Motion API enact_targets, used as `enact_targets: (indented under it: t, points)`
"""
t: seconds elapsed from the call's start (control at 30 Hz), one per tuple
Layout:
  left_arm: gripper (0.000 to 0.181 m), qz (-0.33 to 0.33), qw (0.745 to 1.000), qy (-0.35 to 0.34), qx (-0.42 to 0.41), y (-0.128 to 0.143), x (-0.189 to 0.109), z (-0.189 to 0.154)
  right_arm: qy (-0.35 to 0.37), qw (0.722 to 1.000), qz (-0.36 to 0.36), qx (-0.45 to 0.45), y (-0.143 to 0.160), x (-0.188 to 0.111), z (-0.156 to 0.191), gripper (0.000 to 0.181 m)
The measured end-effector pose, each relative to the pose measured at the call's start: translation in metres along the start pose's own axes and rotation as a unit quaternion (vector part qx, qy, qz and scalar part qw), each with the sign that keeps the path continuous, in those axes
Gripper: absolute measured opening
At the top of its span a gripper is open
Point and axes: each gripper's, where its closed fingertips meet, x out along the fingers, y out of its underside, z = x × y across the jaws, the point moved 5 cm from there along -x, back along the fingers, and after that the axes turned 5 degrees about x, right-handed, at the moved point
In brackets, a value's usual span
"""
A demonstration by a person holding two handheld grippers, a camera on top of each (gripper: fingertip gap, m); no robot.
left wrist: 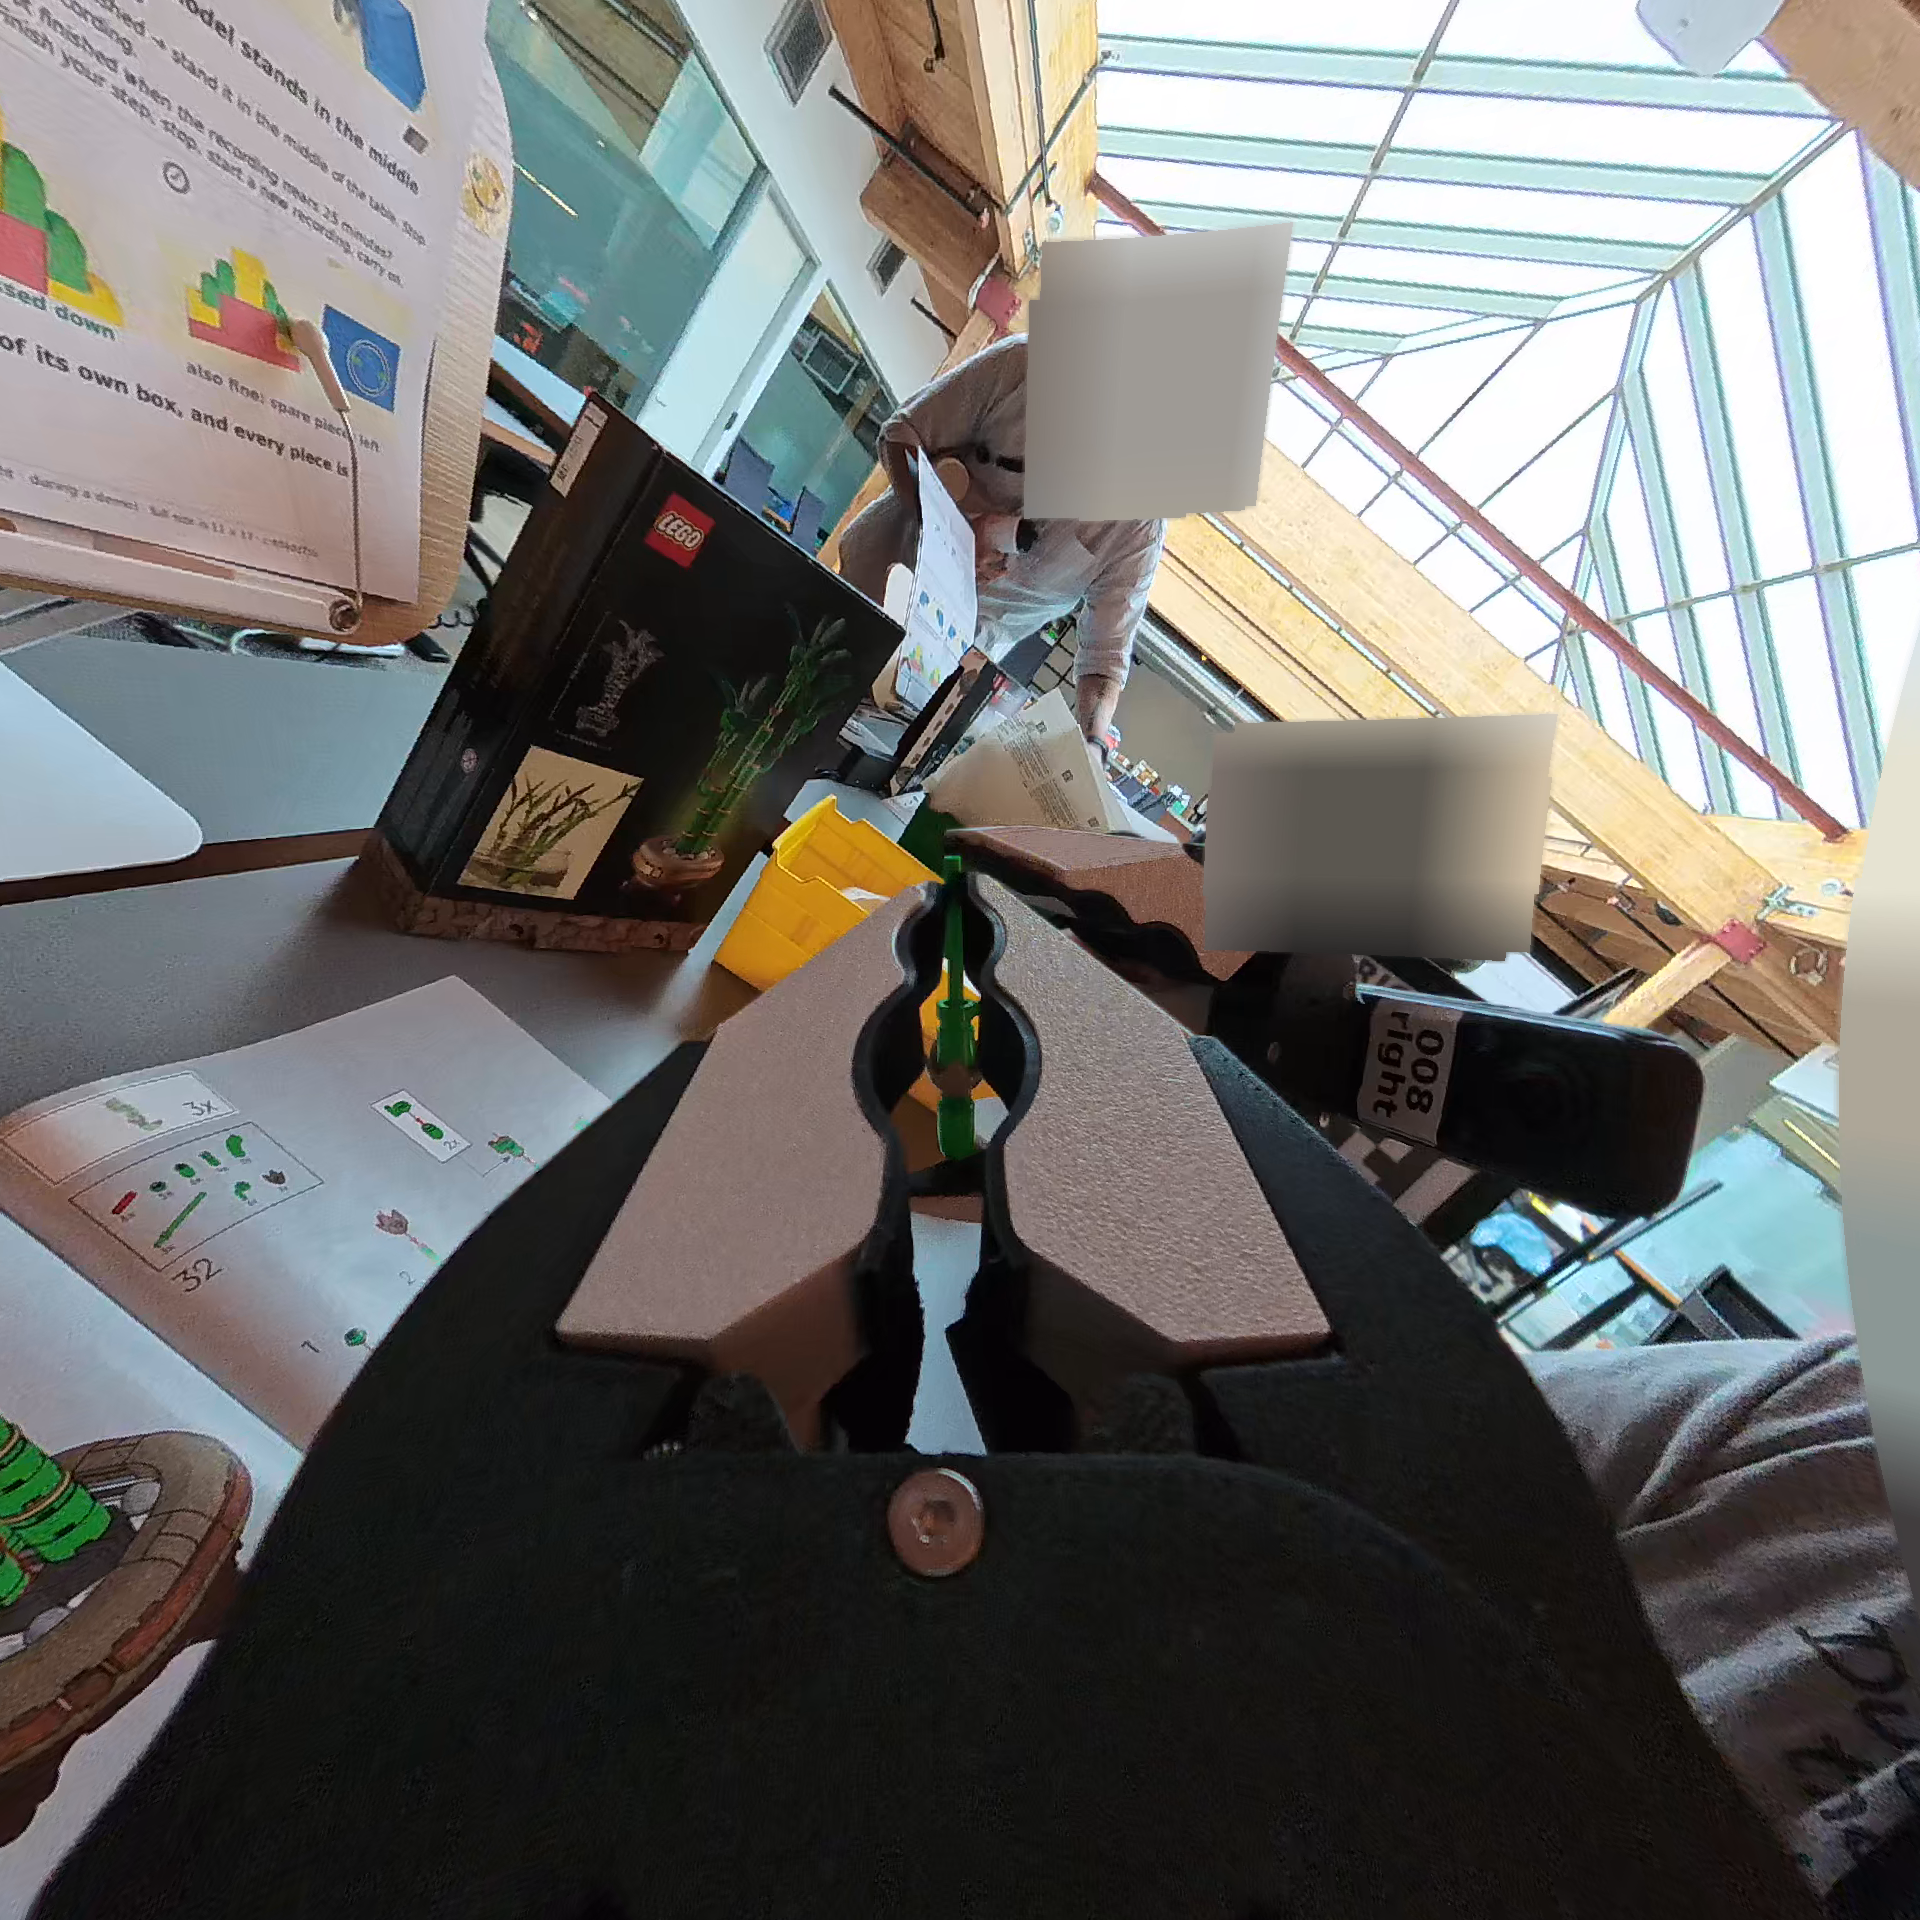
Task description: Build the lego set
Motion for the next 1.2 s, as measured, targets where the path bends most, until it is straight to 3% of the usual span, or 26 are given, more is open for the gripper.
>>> enact_targets:
  t: [0.03,1.2]
  points:
    - [0.0,0.005,1.0,0.0,0.002,0.0013,0.0013,-0.0004,0.003,1.0,0.001,-0.008,0.0001,0.0002,0.0007,0.069]
    - [0.0,0.028,0.999,-0.005,0.04,0.005,0.0042,-0.0081,-0.022,1.0,0.006,0.004,0.0005,0.001,0.0059,0.064]
